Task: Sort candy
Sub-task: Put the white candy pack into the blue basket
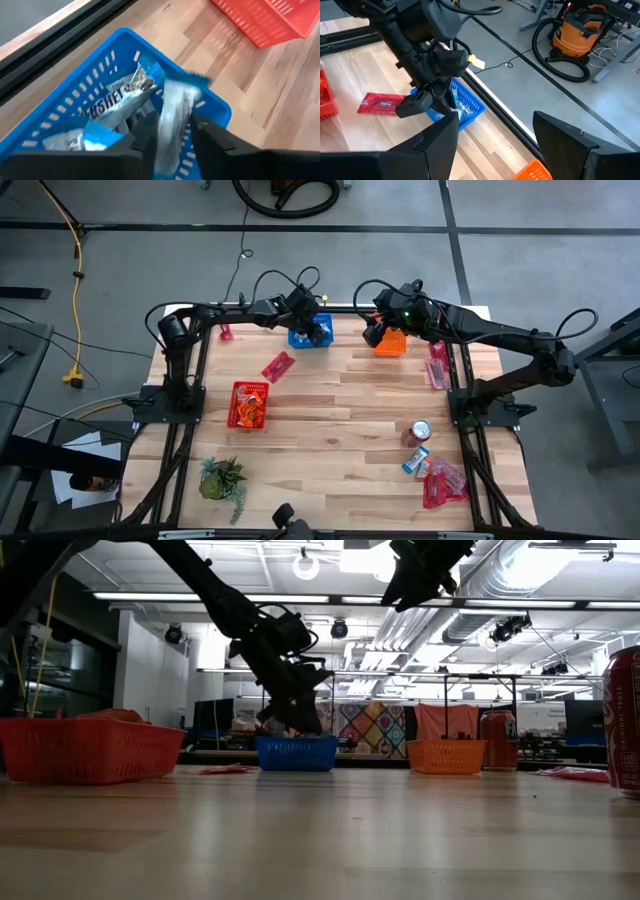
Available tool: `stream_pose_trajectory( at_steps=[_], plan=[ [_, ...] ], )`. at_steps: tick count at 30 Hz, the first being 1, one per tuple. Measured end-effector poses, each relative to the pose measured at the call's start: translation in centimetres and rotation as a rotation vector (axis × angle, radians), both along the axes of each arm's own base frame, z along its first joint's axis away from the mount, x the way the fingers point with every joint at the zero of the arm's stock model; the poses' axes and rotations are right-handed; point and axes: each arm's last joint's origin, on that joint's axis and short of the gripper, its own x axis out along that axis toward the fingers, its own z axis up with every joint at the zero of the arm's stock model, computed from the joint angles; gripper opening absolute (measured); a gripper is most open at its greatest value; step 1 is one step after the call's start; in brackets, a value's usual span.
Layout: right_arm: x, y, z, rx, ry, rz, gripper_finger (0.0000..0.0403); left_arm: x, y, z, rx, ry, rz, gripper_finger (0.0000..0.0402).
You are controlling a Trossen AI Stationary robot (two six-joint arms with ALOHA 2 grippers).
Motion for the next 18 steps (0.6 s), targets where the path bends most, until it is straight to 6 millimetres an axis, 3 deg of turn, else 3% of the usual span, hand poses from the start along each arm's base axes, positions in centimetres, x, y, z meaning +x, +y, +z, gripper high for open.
stream_pose_trajectory(
  at_steps=[6,11,14,18],
  plan=[
    [0.0,0.0,0.0,-0.004,0.004,0.003,0.0250,-0.7,-0.3,2.6,0.027,-0.047,0.007,0.0190],
    [0.0,0.1,-0.1,0.011,0.016,0.043,0.0250,-3.2,-0.5,7.5,0.059,-0.123,0.033,0.0223],
    [0.0,0.6,-0.6,0.135,0.018,0.179,0.0250,-5.4,-1.3,10.9,0.042,-0.180,0.008,0.0226],
    [-0.2,2.5,-1.5,0.445,0.029,0.393,0.0250,-8.3,-3.6,14.4,0.073,-0.289,-0.006,0.0226]
  ],
)
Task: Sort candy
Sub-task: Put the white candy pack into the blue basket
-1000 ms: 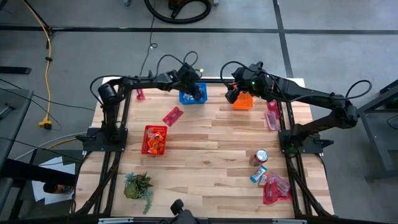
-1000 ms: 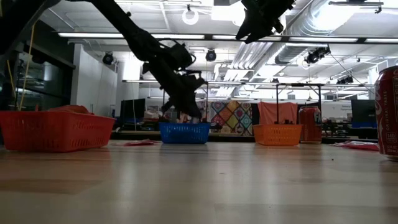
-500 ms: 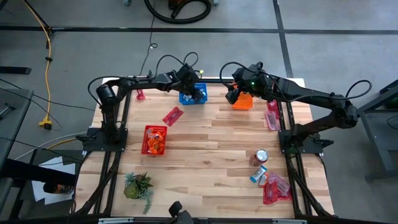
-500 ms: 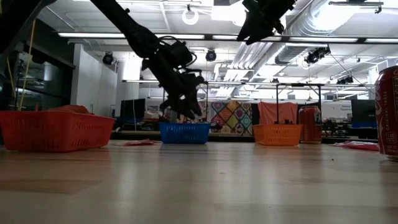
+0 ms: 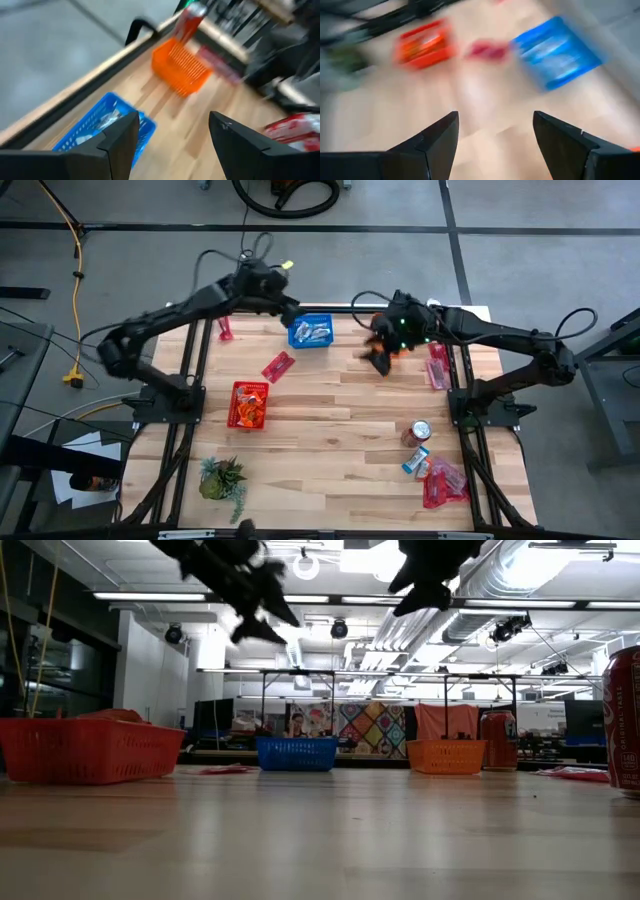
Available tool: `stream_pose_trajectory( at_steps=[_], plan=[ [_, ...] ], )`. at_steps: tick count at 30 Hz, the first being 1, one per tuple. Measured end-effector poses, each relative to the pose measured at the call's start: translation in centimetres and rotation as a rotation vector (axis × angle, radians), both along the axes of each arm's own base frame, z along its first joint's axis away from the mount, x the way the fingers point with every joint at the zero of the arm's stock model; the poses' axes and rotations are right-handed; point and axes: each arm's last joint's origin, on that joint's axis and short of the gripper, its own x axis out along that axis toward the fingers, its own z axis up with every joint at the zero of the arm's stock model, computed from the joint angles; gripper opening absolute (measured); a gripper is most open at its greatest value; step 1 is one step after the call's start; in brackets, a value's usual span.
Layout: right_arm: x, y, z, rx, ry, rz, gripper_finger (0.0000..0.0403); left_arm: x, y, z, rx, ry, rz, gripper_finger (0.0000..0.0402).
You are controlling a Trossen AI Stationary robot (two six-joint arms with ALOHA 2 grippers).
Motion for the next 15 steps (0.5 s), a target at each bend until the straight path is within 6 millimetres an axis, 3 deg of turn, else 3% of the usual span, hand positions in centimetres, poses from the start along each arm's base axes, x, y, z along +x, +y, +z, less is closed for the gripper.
stream_pose_trajectory(
  at_steps=[4,8,11,15],
  plan=[
    [0.0,3.4,-0.5,0.299,0.075,0.099,0.0250,-2.7,-2.2,1.8,0.047,-0.163,0.038,0.0226],
    [-0.6,8.1,-1.2,0.497,0.251,0.071,0.0250,-4.9,-3.6,2.1,0.053,-0.271,0.114,0.0226],
    [-1.7,12.0,-1.9,0.612,0.432,-0.012,0.0250,-5.9,-4.2,1.8,0.048,-0.286,0.155,0.0227],
    [-3.6,16.6,-3.7,0.714,0.626,-0.270,0.0250,-6.3,-4.2,1.8,0.042,-0.296,0.173,0.0227]
  ],
)
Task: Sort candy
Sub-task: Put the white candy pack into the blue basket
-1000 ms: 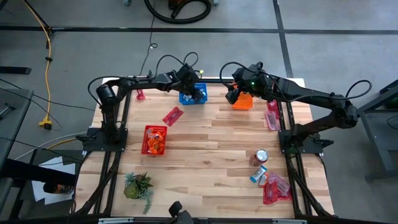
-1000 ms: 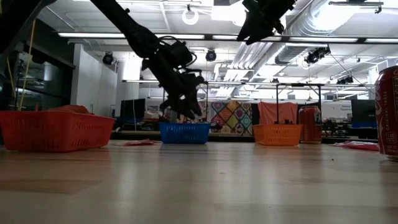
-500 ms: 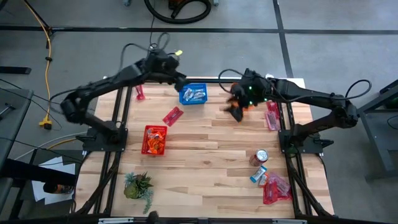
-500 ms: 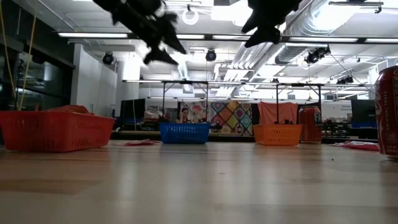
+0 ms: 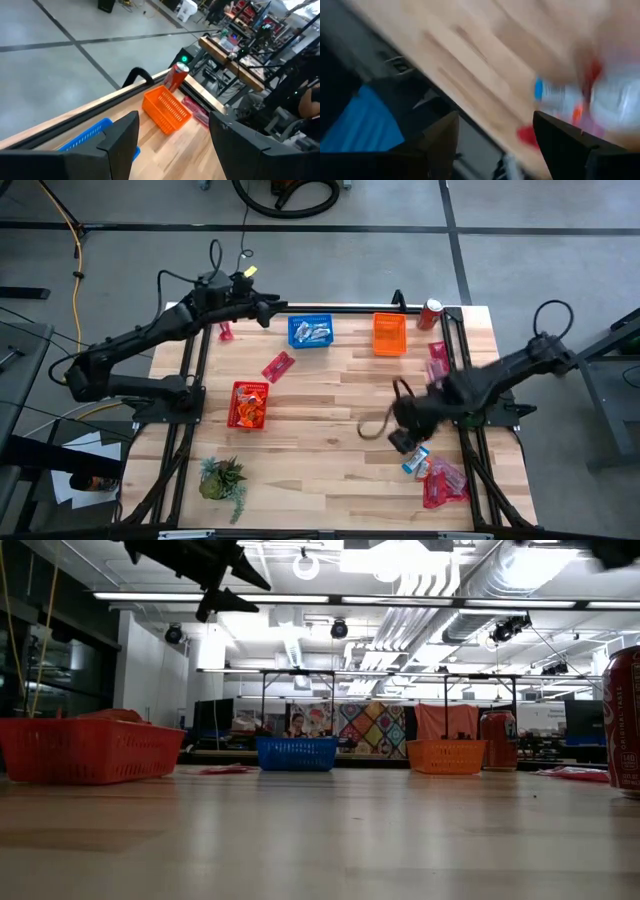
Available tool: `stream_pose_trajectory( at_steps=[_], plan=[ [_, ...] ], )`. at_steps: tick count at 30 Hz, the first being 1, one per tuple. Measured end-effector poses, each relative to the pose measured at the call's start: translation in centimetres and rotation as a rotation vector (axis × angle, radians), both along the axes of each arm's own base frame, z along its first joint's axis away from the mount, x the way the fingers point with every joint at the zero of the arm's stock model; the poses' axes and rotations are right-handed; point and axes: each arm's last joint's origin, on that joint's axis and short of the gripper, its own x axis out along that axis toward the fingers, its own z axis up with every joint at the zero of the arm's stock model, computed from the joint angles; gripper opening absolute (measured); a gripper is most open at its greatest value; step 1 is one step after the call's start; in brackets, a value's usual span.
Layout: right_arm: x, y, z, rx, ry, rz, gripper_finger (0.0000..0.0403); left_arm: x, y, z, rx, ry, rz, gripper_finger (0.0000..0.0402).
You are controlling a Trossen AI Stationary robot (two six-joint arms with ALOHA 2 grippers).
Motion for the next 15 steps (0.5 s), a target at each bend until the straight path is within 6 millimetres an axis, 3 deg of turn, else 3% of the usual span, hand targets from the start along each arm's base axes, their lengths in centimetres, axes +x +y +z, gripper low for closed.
stream_pose_trajectory(
  at_steps=[5,8,12,15],
  plan=[
    [-2.5,4.8,-3.9,0.102,0.234,-0.343,0.0250,-0.2,0.4,0.1,0.007,-0.016,0.005,0.0227],
    [-3.4,6.9,-6.2,0.156,0.213,-0.569,0.0250,-0.3,0.6,0.2,0.006,-0.020,-0.006,0.0227],
    [-3.2,7.4,-9.9,0.131,0.261,-0.585,0.0250,-0.6,0.9,0.2,0.010,-0.018,0.003,0.0227],
    [-2.4,7.1,-11.5,0.089,0.277,-0.616,0.0250,-0.7,1.1,0.2,0.009,-0.018,0.012,0.0227]
  ],
)
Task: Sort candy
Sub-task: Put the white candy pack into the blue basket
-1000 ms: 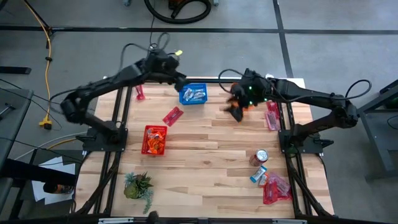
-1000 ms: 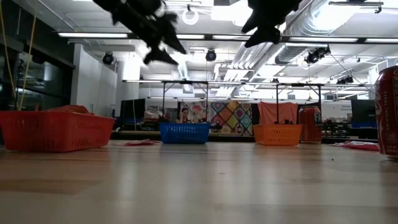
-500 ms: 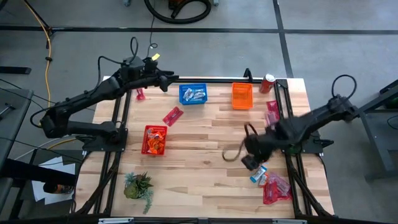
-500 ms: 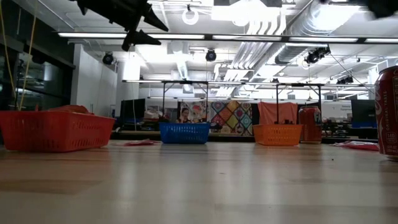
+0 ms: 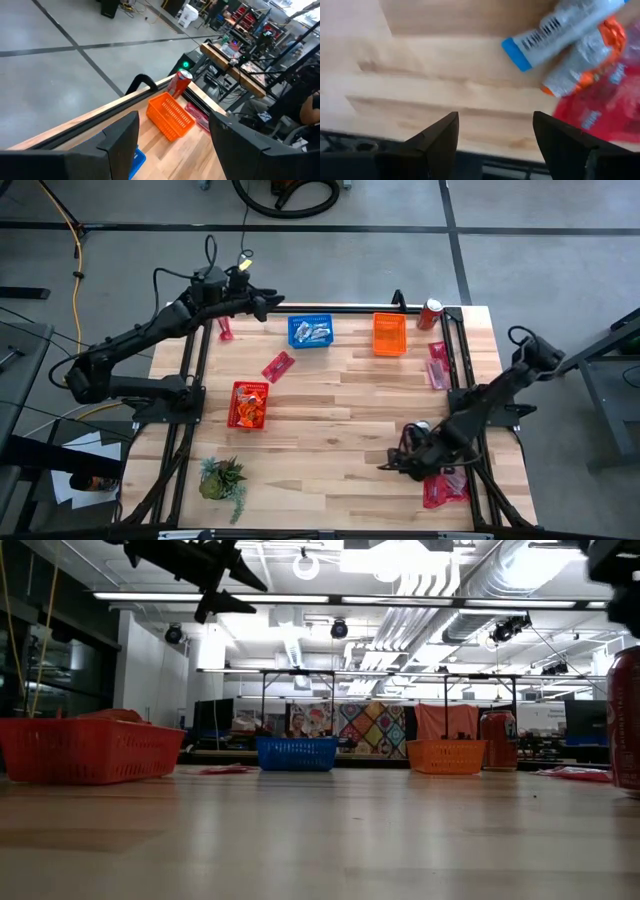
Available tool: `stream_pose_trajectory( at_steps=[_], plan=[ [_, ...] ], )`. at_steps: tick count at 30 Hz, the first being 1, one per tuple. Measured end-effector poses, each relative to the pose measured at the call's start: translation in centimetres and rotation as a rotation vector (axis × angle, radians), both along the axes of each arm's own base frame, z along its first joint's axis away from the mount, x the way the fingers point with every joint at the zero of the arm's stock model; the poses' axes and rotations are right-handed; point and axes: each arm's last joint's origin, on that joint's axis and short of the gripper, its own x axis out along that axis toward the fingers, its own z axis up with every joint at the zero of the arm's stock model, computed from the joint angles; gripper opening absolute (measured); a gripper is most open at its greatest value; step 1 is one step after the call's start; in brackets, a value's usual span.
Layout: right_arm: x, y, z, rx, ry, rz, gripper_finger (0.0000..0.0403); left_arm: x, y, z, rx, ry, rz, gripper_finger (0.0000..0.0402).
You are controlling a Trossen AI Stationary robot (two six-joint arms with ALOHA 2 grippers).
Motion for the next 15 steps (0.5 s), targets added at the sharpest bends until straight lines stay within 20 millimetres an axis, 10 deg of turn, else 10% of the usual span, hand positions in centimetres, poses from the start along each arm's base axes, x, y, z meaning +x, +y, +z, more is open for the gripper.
stream_pose_trajectory(
  at_steps=[15],
  plan=[
    [-0.17,-0.86,-0.81,-0.164,0.155,-0.009,0.0250,-0.07,0.09,0.01,0.018,0.008,0.000,0.0227]
  ],
)
